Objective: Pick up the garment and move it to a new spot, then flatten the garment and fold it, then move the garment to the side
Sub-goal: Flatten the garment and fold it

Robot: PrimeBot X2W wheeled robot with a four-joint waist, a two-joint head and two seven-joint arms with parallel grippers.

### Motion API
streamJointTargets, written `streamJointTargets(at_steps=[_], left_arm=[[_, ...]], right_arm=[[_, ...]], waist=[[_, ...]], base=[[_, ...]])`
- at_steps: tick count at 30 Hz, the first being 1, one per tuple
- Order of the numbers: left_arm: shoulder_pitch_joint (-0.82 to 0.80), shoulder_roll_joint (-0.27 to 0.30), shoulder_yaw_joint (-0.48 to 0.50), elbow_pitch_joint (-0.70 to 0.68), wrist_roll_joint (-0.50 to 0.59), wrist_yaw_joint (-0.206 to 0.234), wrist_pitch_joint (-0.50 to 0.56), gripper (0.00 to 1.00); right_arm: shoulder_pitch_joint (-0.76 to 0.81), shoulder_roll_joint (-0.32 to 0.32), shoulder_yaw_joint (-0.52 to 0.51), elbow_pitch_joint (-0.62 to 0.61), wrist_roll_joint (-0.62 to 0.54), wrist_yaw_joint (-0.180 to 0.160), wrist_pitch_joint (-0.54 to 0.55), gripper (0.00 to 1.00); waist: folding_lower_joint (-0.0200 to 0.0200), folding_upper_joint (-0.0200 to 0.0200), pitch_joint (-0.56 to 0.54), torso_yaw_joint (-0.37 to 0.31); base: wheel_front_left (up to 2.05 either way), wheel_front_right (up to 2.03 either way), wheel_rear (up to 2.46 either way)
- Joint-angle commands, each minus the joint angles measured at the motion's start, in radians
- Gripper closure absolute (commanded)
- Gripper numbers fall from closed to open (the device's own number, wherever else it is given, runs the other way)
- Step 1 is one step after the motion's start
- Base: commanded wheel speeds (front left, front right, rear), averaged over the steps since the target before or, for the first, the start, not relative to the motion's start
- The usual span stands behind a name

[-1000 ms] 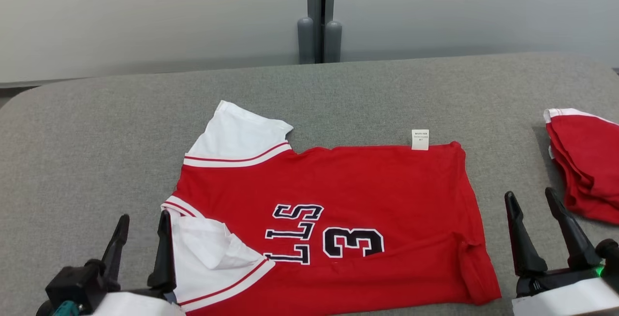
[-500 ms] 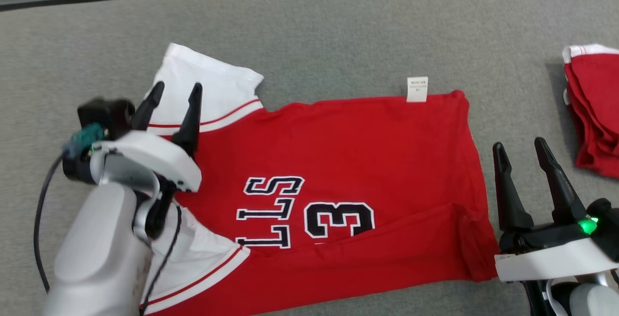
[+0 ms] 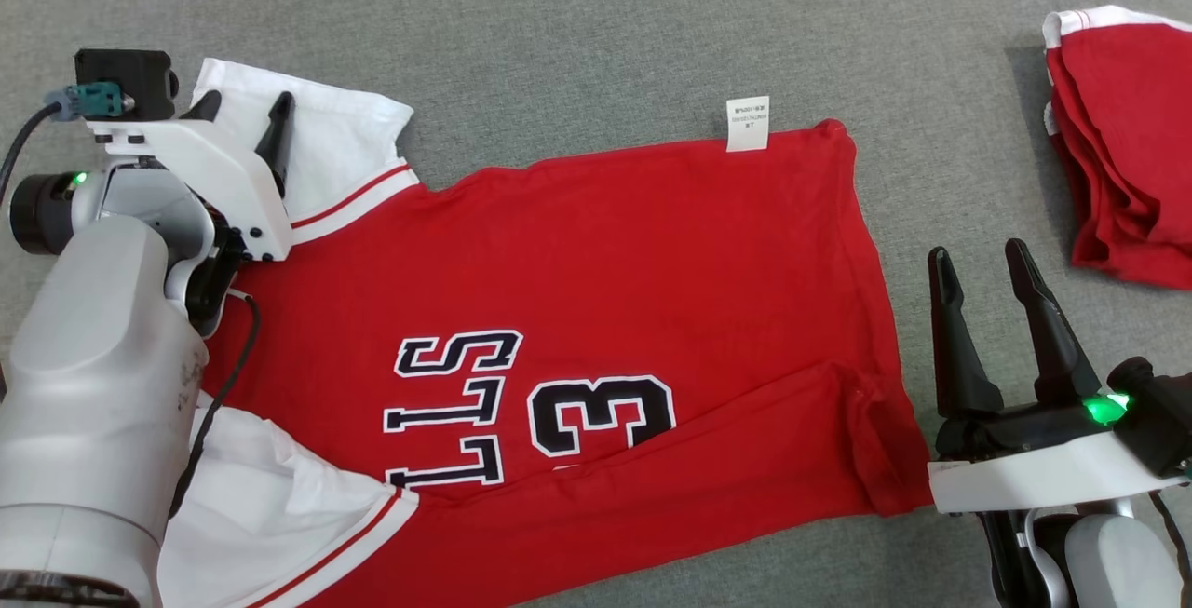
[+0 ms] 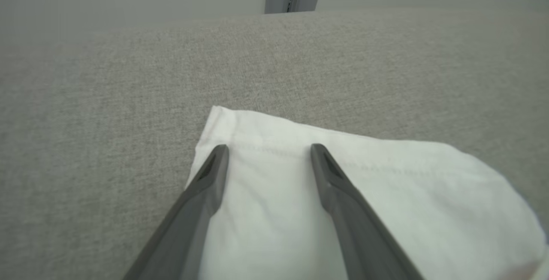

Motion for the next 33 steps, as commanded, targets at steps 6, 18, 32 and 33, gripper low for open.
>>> streamJointTargets(at_steps=[6, 18, 32, 33], left_arm=[[-0.027, -0.014, -0.041, 0.084, 0.031, -0.008, -0.078, 1.00], [-0.103, -0.109, -0.071, 0.105, -0.001, -0.021, -0.232, 1.00], [-0.071, -0.135, -0.115, 0.073, -0.069, -0.020, -0.331, 1.00], [-0.066, -0.130, -0.113, 0.064, -0.072, -0.020, -0.335, 1.00]], right_arm=[[-0.037, -0.012, -0.040, 0.035, 0.008, 0.000, 0.007, 0.00], [-0.250, -0.115, -0.043, 0.202, 0.063, 0.000, 0.057, 0.00], [-0.377, -0.227, 0.086, 0.391, 0.158, 0.000, 0.149, 1.00], [-0.383, -0.230, 0.085, 0.381, 0.163, 0.000, 0.141, 1.00]], waist=[[0.0000, 0.0000, 0.000, 0.019], [0.0000, 0.0000, 0.028, 0.139], [0.0000, 0.0000, 0.017, 0.203], [0.0000, 0.0000, 0.013, 0.203]], base=[[0.00, 0.00, 0.00], [0.00, 0.00, 0.00], [0.00, 0.00, 0.00], [0.00, 0.00, 0.00]])
